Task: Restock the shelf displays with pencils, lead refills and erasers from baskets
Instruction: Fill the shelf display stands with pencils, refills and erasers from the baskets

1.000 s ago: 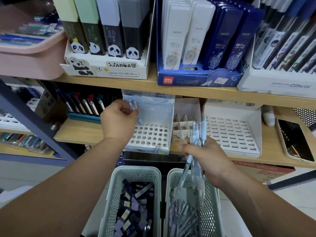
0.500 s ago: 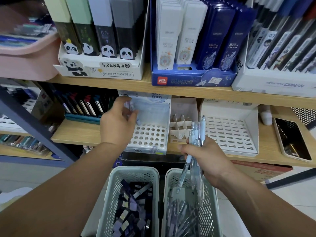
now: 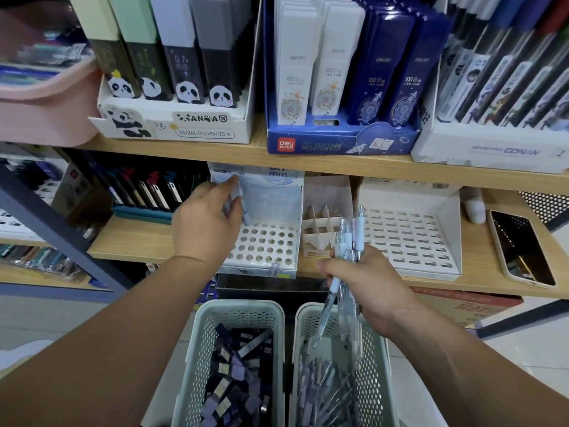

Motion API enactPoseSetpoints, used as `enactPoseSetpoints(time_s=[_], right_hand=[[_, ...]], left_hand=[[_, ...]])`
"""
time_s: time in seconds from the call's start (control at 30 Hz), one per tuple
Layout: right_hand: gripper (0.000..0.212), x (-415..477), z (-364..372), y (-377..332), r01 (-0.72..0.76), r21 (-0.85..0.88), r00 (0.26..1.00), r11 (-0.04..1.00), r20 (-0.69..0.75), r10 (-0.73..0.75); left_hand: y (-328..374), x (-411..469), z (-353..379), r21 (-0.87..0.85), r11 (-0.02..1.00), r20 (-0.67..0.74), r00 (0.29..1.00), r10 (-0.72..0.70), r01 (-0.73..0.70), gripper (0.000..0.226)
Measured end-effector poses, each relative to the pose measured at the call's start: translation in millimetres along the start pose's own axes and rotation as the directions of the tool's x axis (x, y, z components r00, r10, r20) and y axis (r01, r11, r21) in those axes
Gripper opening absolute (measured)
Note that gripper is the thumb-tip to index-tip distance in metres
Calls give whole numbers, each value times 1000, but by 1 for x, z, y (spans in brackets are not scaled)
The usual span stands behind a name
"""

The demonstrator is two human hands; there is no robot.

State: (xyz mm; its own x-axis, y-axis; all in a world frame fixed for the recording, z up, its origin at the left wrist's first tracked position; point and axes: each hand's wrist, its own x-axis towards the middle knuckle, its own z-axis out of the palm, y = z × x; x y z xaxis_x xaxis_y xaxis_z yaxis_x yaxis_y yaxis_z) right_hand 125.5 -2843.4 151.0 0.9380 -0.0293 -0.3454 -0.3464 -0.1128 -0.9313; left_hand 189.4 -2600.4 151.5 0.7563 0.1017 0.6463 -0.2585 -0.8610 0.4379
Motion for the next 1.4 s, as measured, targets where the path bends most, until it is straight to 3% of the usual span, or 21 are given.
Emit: enactPoseSetpoints(time_s=[0.13, 0.3, 0.47, 0.57, 0.77, 0.9, 1.07, 1.2, 1.3, 1.37, 1.4], right_hand=[[58, 0, 1, 1, 13, -13, 1000, 1000, 3, -13], [44, 0, 1, 0, 11, 9, 1000, 1000, 1, -11], [34, 0, 1, 0, 20, 27, 1000, 999, 4, -20], [23, 0, 1, -1, 22, 31, 1000, 999, 4, -22], [43, 0, 2, -1, 22, 49, 1000, 999, 7, -23], [23, -1, -2, -1, 33, 51, 999, 998, 16, -34], [15, -1, -5, -1, 36, 48, 999, 998, 6, -37], [24, -2, -5, -2, 20, 85, 1000, 996, 16, -22], [43, -3, -5, -6, -1, 145, 1000, 989, 3, 0], [38, -6, -3, -12, 10, 189, 1000, 982, -6, -9], [39, -7, -2, -14, 12, 214, 1000, 977, -14, -9]], left_hand=[[2, 3, 0, 11, 1000, 47, 999, 1, -2, 38], [2, 7, 1, -39, 994, 25, 995, -97, 98, 11], [0, 10, -1, -84, 979, 33, 982, -184, 186, 10], [0, 11, 1, -93, 982, 26, 986, -162, 164, 9], [2, 12, 6, -44, 998, 24, 999, -39, 40, 11], [4, 6, 13, -7, 996, 34, 996, 86, -86, 13], [1, 8, 12, -20, 1000, 37, 999, -2, 3, 15], [12, 8, 5, -68, 989, 90, 988, -125, 132, 27], [27, 1, -1, -128, 987, 140, 987, -78, 96, 13], [45, -9, -4, -269, 952, 296, 953, -64, 148, 17], [56, -14, -7, -355, 902, 447, 892, -68, 246, 19]])
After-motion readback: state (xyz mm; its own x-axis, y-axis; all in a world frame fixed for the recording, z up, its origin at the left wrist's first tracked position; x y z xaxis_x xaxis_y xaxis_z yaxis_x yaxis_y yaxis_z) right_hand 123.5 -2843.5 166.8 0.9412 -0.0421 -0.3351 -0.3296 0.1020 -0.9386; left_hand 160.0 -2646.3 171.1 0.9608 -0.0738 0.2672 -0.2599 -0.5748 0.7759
